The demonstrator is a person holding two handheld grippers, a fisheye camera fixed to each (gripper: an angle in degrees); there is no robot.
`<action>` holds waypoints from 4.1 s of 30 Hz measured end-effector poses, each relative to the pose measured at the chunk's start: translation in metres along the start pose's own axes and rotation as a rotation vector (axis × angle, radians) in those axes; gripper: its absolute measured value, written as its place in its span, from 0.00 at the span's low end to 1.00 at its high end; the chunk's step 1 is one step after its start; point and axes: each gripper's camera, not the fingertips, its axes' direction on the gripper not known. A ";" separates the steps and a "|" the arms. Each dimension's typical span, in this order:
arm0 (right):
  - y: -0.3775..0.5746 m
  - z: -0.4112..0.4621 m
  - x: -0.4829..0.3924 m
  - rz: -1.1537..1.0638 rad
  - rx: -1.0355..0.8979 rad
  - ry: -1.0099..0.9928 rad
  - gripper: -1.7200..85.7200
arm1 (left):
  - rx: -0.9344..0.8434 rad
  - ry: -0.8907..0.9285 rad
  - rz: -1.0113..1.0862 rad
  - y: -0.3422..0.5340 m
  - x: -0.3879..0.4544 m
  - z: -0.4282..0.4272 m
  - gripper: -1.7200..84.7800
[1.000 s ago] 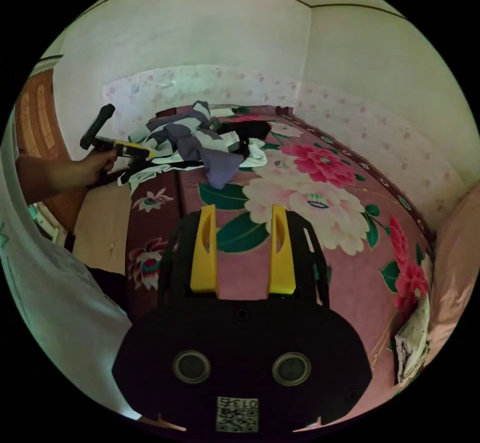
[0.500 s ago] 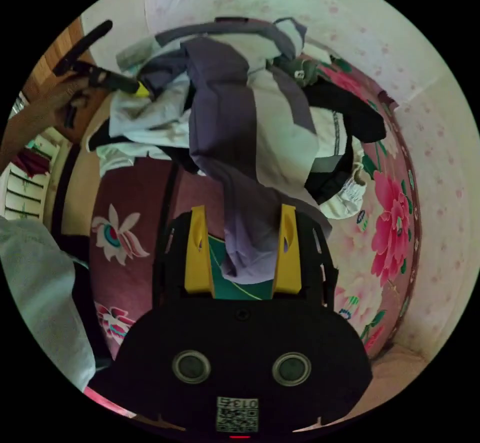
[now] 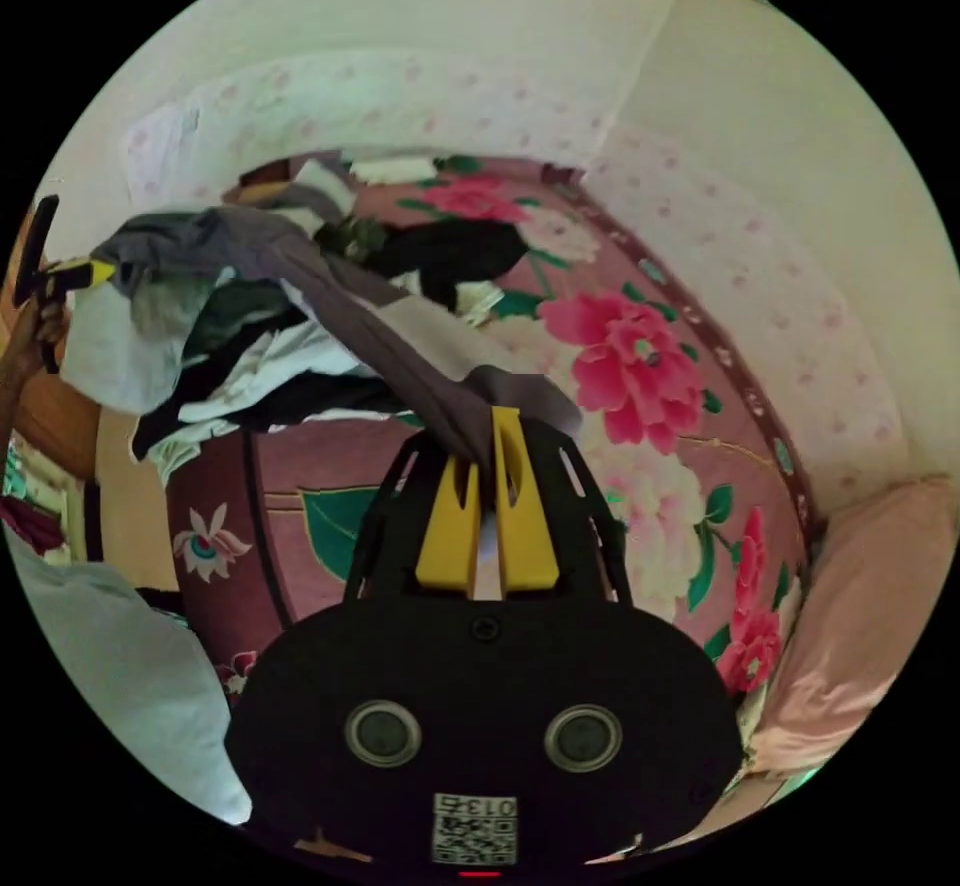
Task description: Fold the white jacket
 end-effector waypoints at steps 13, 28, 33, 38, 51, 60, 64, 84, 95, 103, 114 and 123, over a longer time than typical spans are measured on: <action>0.286 -0.220 0.257 0.689 -0.074 0.411 0.11 | -0.253 0.783 0.318 -0.042 0.320 0.200 0.09; 0.447 -0.079 -0.016 0.560 -0.206 -0.180 0.20 | -0.284 -0.008 0.098 -0.098 0.184 0.294 0.23; 0.423 -0.019 -0.049 0.465 -0.385 -0.258 0.19 | -0.380 -0.177 0.244 -0.159 0.192 0.377 0.25; 0.425 0.021 -0.054 0.525 -0.521 -0.306 0.07 | -0.579 -0.091 0.065 -0.174 0.146 0.455 0.16; 0.293 -0.188 0.162 0.475 -0.069 0.540 0.05 | 0.053 0.590 0.304 -0.421 0.274 0.317 0.03; 0.261 -0.392 0.060 0.223 0.339 1.066 0.04 | 0.529 0.528 0.795 -0.329 0.379 0.038 0.03; 0.291 -0.391 0.010 0.209 0.283 0.980 0.04 | 0.441 0.586 0.761 -0.245 0.357 0.037 0.03; 0.496 -0.024 -0.106 0.444 -0.814 0.094 0.06 | -0.822 0.321 0.269 0.169 0.239 0.371 0.04; 0.546 -0.094 -0.045 0.697 -0.727 -0.062 0.14 | -0.771 0.086 0.115 0.152 0.211 0.375 0.04; 0.507 -0.071 0.129 0.909 -0.330 0.050 0.12 | -0.629 -0.105 0.539 0.040 0.316 0.525 0.02; 0.447 0.094 0.243 0.742 -0.542 0.108 0.04 | -0.722 -0.519 0.434 -0.009 0.230 0.678 0.02; 0.476 0.109 0.277 0.715 -0.592 0.076 0.02 | -0.671 -0.559 -0.103 0.023 0.051 0.558 0.02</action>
